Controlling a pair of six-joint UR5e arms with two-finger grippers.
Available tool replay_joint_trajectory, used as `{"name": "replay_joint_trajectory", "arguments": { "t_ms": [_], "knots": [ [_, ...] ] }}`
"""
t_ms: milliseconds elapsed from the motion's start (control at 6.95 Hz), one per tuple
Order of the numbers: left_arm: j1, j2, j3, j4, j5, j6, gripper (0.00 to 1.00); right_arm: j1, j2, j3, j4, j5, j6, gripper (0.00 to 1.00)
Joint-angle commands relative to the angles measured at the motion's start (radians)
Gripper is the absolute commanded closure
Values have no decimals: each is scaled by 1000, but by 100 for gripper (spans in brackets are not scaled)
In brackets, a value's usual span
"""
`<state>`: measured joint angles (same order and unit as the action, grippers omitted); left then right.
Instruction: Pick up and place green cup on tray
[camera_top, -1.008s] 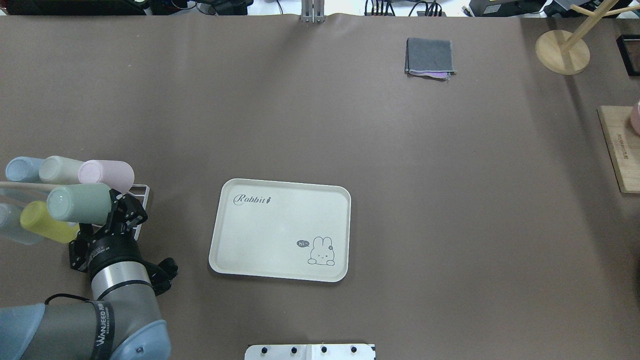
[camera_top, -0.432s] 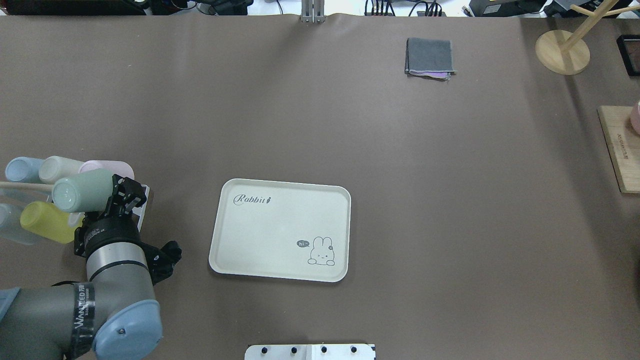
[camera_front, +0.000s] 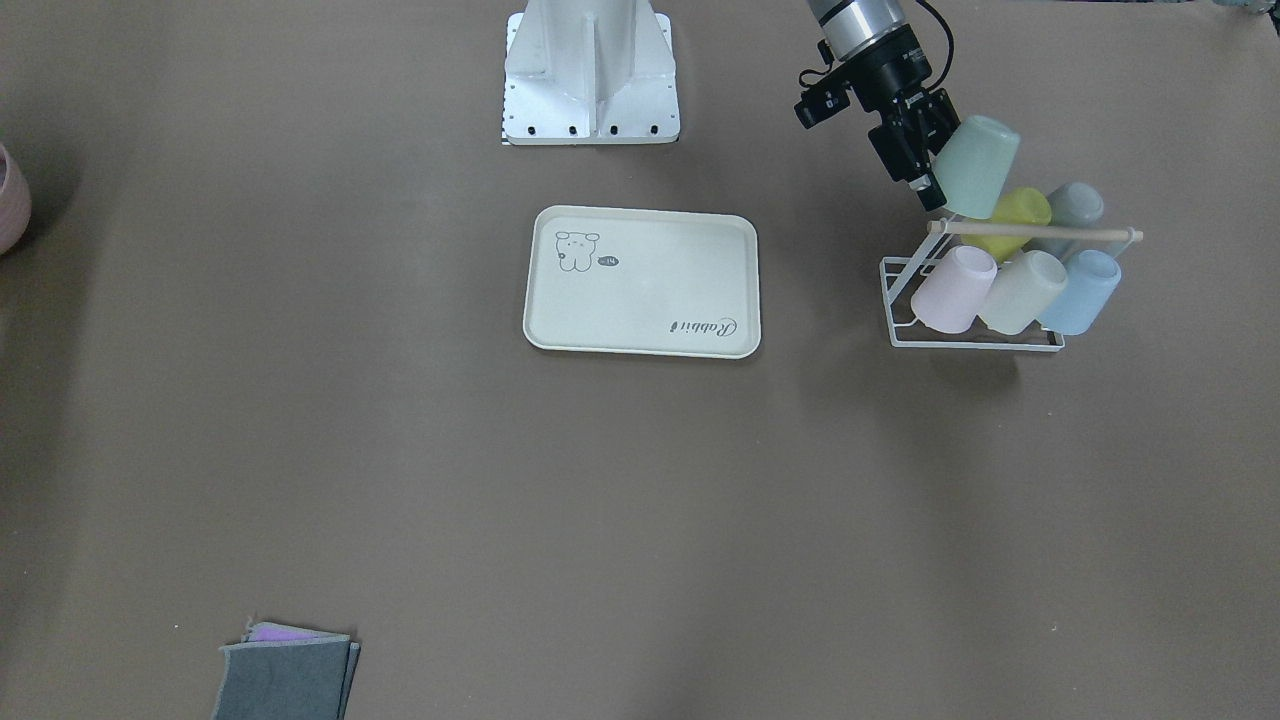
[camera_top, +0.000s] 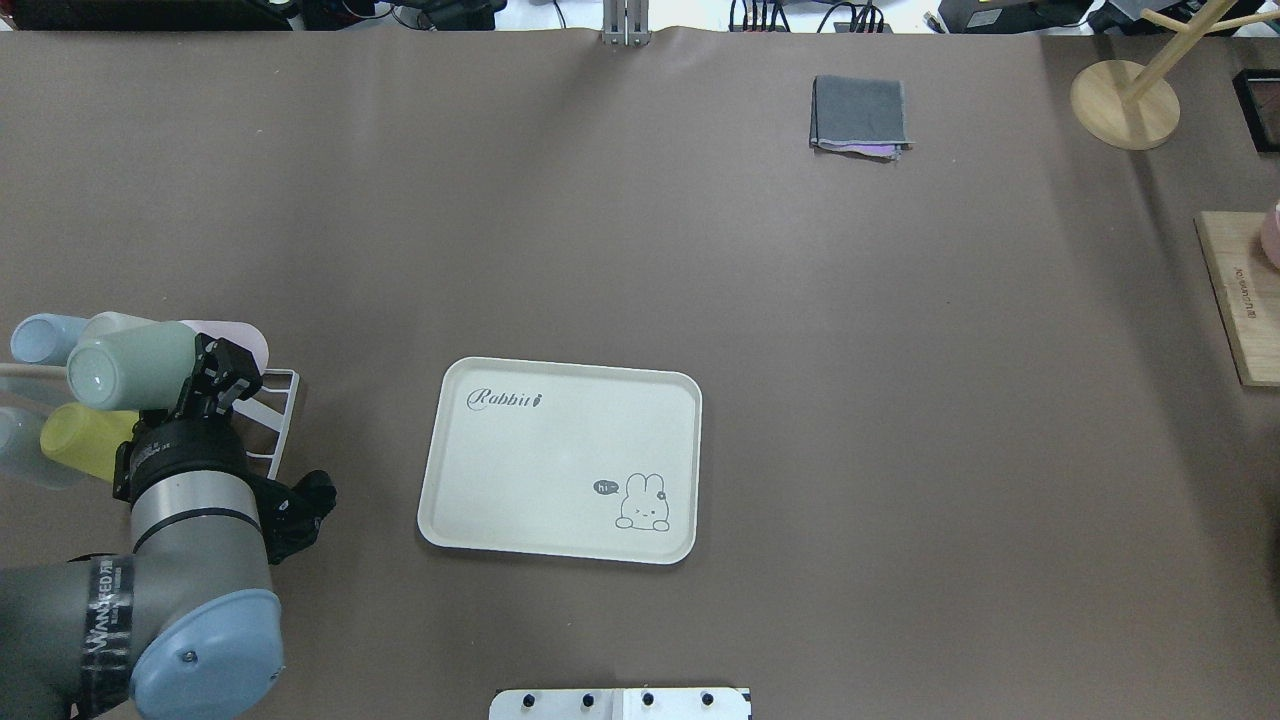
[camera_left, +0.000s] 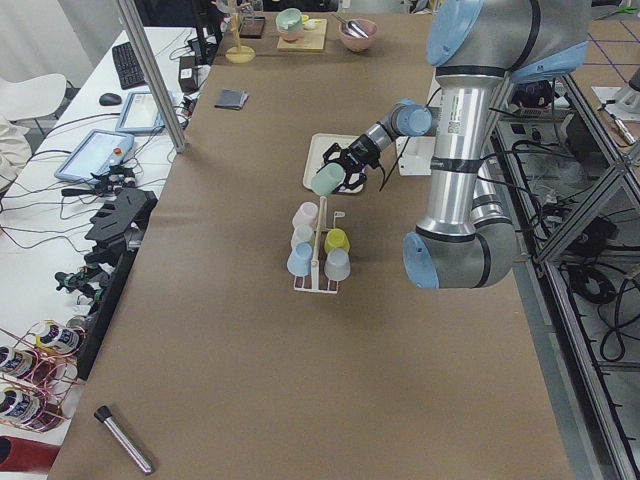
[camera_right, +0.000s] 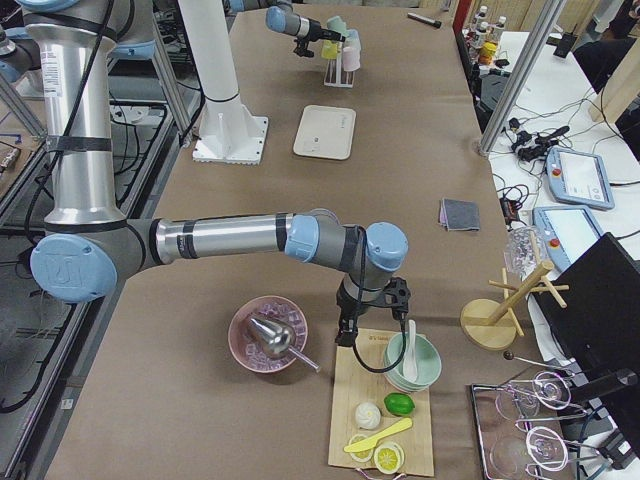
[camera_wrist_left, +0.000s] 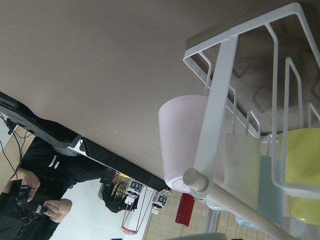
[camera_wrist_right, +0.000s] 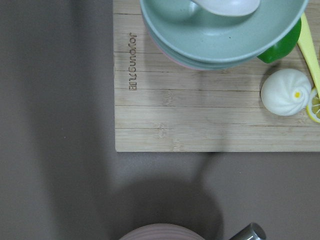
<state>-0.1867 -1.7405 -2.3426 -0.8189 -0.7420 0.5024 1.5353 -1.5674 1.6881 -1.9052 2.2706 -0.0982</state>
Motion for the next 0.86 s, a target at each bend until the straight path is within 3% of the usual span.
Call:
{"name": "replay_joint_trajectory", "arguments": {
  "t_ms": [0,720],
  "knots": [
    [-10,5,-1,-125,0,5,27,0,-2,-1,0,0,0,0],
    [-11,32,44,-541,-13,27,28,0,-6,-10,0,0,2,0]
  ]
}}
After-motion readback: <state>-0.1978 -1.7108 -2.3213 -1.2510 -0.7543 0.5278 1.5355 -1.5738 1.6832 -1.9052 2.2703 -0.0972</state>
